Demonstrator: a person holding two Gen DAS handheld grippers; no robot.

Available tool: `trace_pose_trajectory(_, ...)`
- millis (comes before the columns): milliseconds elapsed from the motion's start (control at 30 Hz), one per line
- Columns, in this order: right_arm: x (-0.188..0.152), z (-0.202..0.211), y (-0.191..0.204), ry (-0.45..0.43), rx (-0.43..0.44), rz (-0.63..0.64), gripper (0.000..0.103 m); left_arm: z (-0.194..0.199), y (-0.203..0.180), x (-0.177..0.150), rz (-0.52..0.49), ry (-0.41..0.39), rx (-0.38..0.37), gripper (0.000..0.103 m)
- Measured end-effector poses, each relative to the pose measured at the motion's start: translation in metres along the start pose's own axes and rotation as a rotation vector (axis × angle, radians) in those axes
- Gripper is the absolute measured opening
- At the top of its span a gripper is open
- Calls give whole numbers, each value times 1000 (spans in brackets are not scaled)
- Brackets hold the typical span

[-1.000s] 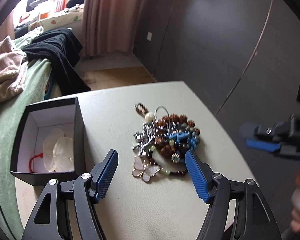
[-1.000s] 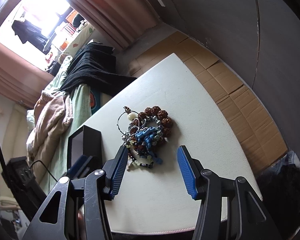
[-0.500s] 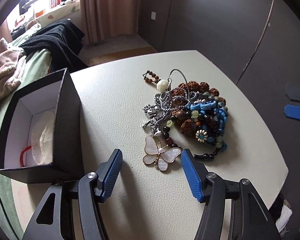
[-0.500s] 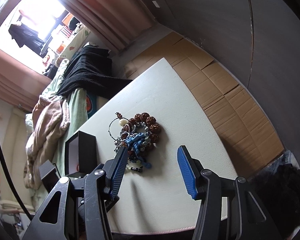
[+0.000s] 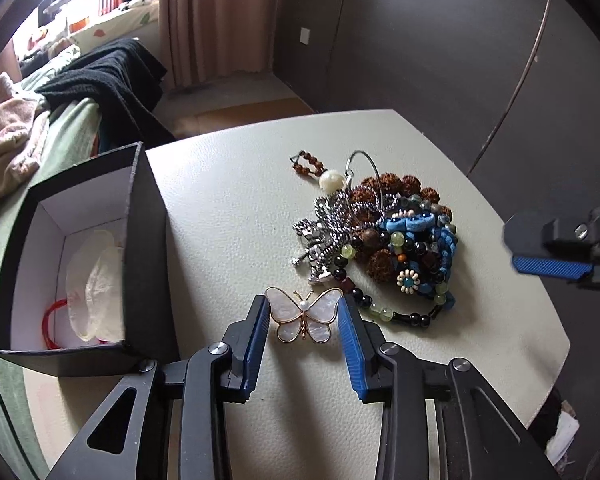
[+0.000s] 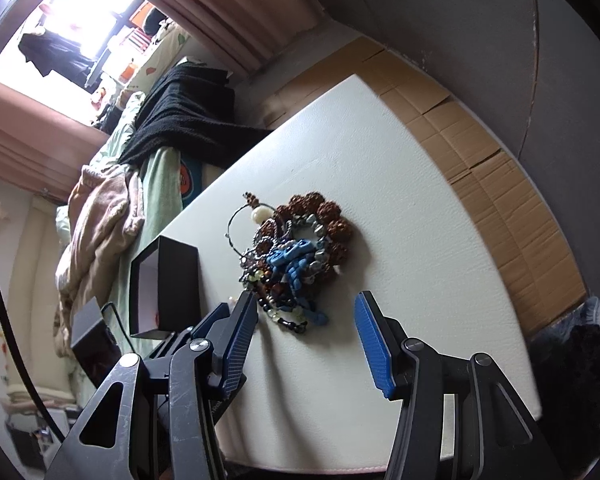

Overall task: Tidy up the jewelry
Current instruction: 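Carry the butterfly brooch into the box with the left tool while the right grasps a dark bead bracelet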

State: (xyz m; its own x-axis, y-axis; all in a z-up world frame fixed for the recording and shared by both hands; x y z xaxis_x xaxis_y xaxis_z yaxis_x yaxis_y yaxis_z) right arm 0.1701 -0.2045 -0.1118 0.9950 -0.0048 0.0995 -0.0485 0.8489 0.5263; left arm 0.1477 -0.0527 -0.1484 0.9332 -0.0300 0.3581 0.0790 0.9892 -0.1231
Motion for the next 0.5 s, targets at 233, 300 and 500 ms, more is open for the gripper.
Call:
trace_pose_trajectory(233, -3, -28, 12, 66, -20, 17, 38, 35, 8, 1, 34, -81, -49, 37)
trace_pose_trajectory(300, -5, -37, 12, 91, -26, 17, 37, 45, 11, 1, 47, -105, -59, 37)
trace_pose_trajectory(500, -6, -53, 11, 113, -56, 10, 37, 60, 24, -1, 85, -137, -67, 37)
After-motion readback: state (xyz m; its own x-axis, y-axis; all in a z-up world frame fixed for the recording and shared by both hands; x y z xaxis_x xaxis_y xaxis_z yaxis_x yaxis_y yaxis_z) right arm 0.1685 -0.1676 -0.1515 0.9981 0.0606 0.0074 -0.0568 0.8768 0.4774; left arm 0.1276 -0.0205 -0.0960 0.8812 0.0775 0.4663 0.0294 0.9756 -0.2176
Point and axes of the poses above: each gripper's, at about its wrist camera, not at the fingertips, and z roughly against the way its jaws point, y to its left, x to its top, the point moved 4 cm from there along -z, roughly the way its jaws point, and after that the axes turned 14 degrees about y, right-handed, at the moved point
